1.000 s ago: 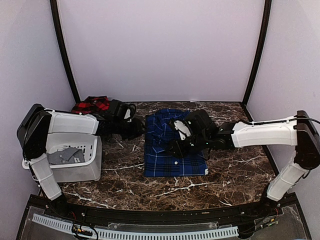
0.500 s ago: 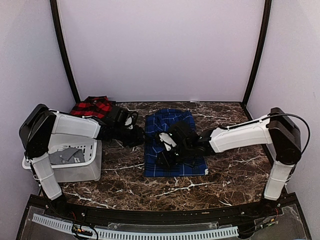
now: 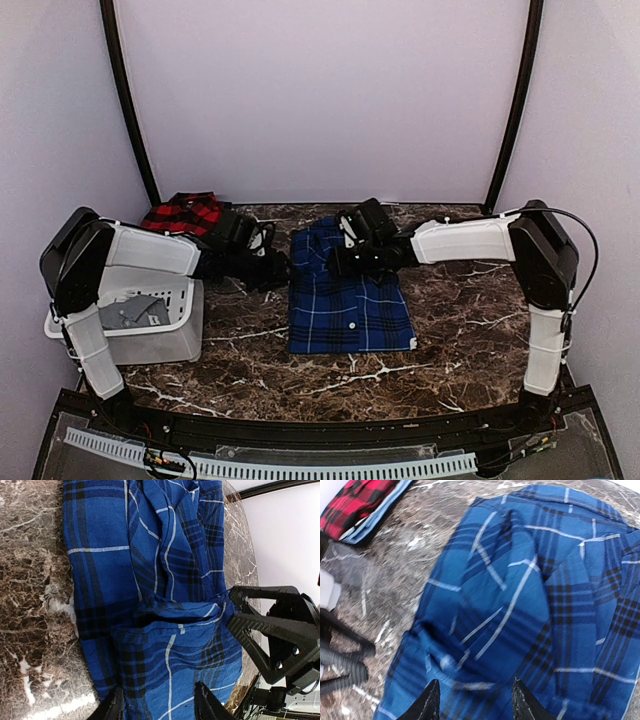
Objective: Fold and stack the long sleeve shirts
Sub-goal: Adjust the 2/3-rectangle-folded shirt at the center of the board, then smooth out the 2/3-rectangle-folded shirt at the center of the board.
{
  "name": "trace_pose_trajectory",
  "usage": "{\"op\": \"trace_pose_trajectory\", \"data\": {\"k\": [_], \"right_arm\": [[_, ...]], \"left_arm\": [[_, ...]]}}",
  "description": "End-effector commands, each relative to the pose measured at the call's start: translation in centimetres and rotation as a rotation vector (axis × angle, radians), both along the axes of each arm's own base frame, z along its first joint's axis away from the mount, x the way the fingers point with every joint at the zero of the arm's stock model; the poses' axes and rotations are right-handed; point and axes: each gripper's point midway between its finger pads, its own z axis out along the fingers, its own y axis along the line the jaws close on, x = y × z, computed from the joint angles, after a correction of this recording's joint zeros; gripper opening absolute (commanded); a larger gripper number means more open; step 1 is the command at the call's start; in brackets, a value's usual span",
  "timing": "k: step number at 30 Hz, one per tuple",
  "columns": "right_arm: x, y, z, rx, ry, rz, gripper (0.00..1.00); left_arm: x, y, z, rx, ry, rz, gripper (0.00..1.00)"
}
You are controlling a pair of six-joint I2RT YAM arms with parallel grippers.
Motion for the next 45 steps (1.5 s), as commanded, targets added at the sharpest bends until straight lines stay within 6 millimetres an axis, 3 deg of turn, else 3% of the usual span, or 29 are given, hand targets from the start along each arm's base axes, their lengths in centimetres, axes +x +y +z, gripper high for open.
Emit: {"op": "trace_pose_trajectory", "data": {"k": [1, 9, 13, 15, 21, 25, 31, 39, 42, 45], "right_arm": [[0.6, 0.0, -0.2, -0.009, 0.01, -0.008, 0.46], [0.1, -1.1, 3.0, -0.004, -0.031, -0.013, 0.49], [-0.2, -2.5, 4.0, -0.03, -0.047, -0.042, 0.53], [-0.5, -3.1, 4.1, -0.041, -0.045, -0.052, 0.56], [-2.2, -4.3, 2.6, -0.061, 0.025, -0.058, 0.56], [-3.4, -4.6, 1.6, -0.056, 0.06, -0.043, 0.57], [-2.8, -4.6, -1.6, -0.124, 0.091, -0.046, 0.57], [1.1, -4.5, -5.4, -0.233, 0.099, -0.091, 0.59], [1.5, -4.3, -5.4, -0.241, 0.107, -0.086, 0.61], [1.6, -4.0, -3.6, -0.214, 0.081, -0.077, 0.65]], "left_arm": [[0.2, -0.9, -0.5, -0.03, 0.005, -0.046, 0.47], [0.6, -1.3, -1.9, -0.024, 0.028, -0.049, 0.45], [0.9, -1.5, -1.8, -0.035, 0.023, -0.044, 0.38], [1.1, -1.6, -1.7, -0.039, 0.017, -0.04, 0.3], [1.3, -1.9, -1.7, -0.047, 0.012, -0.049, 0.09], [1.3, -1.4, -1.4, -0.034, 0.0, -0.027, 0.0], [1.4, 0.1, -0.5, 0.006, -0.025, 0.041, 0.0], [1.4, 0.6, -2.0, 0.043, 0.0, 0.061, 0.0], [1.5, 0.7, -2.5, 0.063, 0.008, 0.063, 0.01], [1.7, 1.2, -2.5, 0.093, 0.001, 0.073, 0.11]]}}
